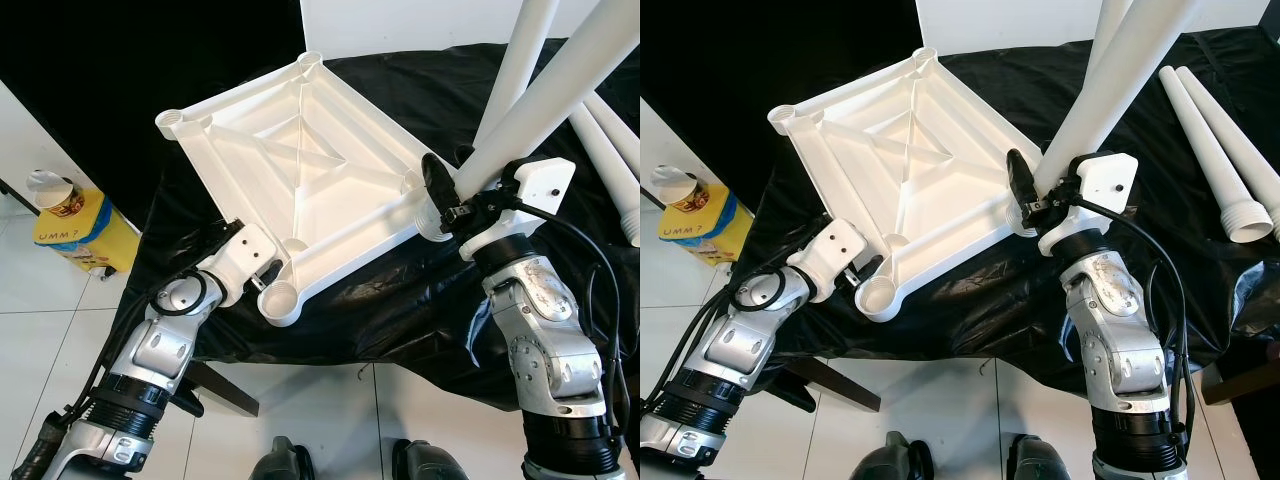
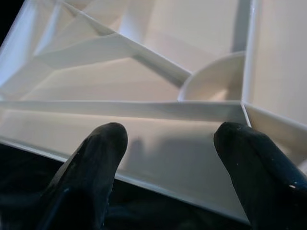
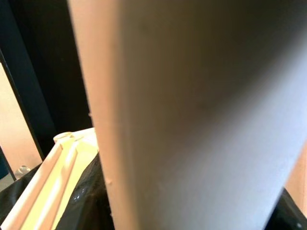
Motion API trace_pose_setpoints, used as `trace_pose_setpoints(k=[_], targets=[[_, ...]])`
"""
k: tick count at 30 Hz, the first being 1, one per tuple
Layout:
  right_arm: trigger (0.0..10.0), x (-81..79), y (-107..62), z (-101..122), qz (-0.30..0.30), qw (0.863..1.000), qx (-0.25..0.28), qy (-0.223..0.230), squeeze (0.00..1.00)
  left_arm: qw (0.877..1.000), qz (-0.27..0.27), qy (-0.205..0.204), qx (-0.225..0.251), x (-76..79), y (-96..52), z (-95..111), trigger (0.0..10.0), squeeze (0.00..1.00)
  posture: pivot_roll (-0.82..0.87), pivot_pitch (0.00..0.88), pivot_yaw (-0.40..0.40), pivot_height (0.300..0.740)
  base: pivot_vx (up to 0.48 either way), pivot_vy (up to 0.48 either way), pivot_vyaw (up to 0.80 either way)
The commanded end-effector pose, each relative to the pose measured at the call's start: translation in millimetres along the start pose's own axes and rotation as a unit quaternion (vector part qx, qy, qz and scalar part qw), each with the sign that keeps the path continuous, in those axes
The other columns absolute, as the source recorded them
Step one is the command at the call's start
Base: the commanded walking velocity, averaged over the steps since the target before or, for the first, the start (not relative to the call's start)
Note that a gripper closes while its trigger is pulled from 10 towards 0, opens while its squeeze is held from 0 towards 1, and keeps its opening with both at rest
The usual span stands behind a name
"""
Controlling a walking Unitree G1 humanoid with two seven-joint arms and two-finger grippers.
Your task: Building children table
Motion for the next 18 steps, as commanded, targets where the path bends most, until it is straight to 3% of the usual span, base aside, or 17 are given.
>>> trace_pose_setpoints(k=[1, 4, 9, 10, 18], targets=[[10.0, -3.2, -0.4, -2, 0.008, 1.000, -0.002, 0.005, 0.00, 1.000, -0.016, -0.004, 0.008, 15.0, 1.3, 7, 10.0, 0.00, -0.03, 0.121, 0.064, 0.740, 0.000, 0.000, 0.00], [10.0, -3.3, -0.5, -2, 0.010, 1.000, -0.003, 0.006, 0.00, 0.999, -0.032, -0.016, 0.031, 32.7, 5.6, 25, 10.0, 0.00, -0.03, 0.116, 0.061, 0.740, 0.000, 0.000, 0.00], [10.0, -3.6, 0.1, -2, 0.012, 1.000, -0.004, 0.007, 0.00, 0.998, -0.037, -0.030, 0.041, 44.6, 10.4, 37, 10.0, 0.00, -0.03, 0.113, 0.057, 0.740, 0.000, 0.000, 0.00], [10.0, -3.7, 0.5, -2, 0.014, 1.000, -0.004, 0.008, 0.00, 0.998, -0.036, -0.030, 0.051, 49.3, 14.2, 47, 10.0, 0.00, -0.03, 0.112, 0.056, 0.740, 0.000, 0.000, 0.00], [10.0, -5.3, 2.6, -4, 0.021, 1.000, -0.008, 0.010, 0.00, 0.996, -0.007, -0.046, 0.072, 43.2, 27.6, 74, 10.0, 0.00, -0.02, 0.111, 0.046, 0.740, 0.000, 0.000, 0.00]])
Point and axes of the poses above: a point about 5 cm out from each wrist's last joint towards the gripper, its own y axis pointing out of the wrist towards the gripper, its own z axis along the axis of the wrist's last joint, x = y × z, the point moved 1 cm from there along y, pointing out of the wrist towards the gripper, and after that the axes turned 15 degrees about y, right-handed, at the moved point
